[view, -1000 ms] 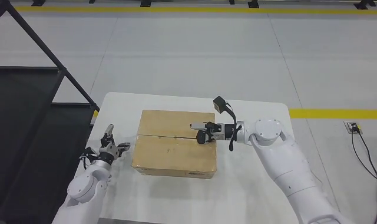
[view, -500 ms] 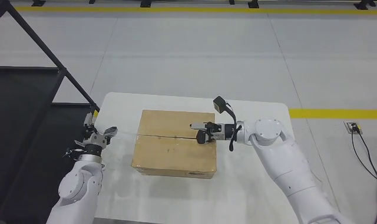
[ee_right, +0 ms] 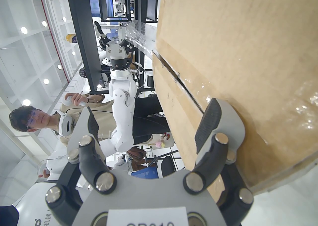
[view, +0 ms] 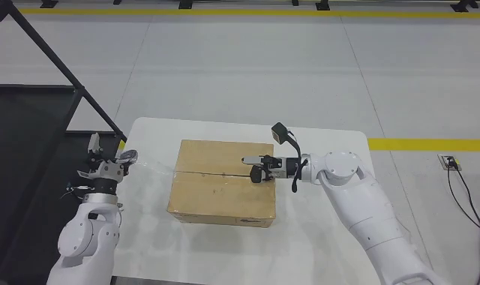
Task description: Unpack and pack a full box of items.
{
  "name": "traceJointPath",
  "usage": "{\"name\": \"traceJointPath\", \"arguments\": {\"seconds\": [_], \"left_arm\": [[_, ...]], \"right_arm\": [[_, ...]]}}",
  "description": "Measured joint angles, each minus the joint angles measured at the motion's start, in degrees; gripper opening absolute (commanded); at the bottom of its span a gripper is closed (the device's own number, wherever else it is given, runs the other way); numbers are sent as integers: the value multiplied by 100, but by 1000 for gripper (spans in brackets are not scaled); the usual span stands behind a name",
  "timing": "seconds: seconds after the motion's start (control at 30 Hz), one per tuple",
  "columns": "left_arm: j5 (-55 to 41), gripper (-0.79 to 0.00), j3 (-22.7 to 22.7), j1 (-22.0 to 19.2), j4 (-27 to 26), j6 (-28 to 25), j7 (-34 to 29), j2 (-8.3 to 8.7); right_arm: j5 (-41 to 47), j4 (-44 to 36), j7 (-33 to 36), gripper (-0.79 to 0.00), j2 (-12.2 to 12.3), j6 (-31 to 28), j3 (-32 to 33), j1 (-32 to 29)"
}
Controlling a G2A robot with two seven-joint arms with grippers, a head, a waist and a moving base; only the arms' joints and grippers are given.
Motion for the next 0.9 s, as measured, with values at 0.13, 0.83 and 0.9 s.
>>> {"name": "traceJointPath", "arguments": {"seconds": [0.13,0.83,0.9], "left_arm": [[58,0,-54,30,-132,-31,68,-8],[767,0,-4,19,-1162,-52,426,-63],[816,0,16,-11,-1250,21,428,-67]], "right_arm": [[0,0,0,0,0,0,0,0],[-9,-261,-200,0,42,35,70,-198],[-38,-375,-277,0,78,84,137,-282]]}}
